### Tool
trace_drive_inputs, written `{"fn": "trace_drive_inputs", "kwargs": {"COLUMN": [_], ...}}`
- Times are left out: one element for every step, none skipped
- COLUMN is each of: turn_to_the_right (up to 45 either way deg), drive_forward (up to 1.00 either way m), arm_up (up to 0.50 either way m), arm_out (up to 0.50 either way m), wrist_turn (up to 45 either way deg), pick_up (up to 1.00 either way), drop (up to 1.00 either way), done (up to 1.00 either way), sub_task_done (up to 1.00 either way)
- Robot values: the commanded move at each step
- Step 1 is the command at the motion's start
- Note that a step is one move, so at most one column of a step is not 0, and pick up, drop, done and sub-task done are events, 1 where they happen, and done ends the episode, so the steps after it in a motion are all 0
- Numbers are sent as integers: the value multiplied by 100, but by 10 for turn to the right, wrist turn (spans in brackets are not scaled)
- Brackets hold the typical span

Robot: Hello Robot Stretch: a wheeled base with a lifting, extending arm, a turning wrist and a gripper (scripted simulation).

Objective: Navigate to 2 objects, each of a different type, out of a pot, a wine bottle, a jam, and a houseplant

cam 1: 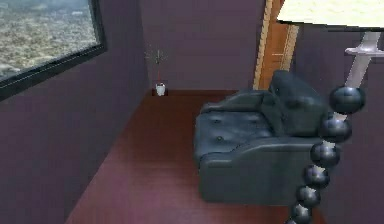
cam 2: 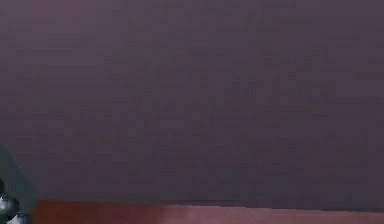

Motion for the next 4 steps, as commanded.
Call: {"fn": "trace_drive_inputs", "kwargs": {"turn_to_the_right": [-270, 0, -90, 0], "drive_forward": [0, 100, 0, 25], "arm_up": [0, 0, 0, 0], "arm_out": [0, 0, 0, 0], "wrist_turn": [0, 0, 0, 0], "pick_up": [0, 0, 0, 0], "drop": [0, 0, 0, 0], "done": [0, 0, 0, 0], "sub_task_done": [0, 0, 0, 0]}}
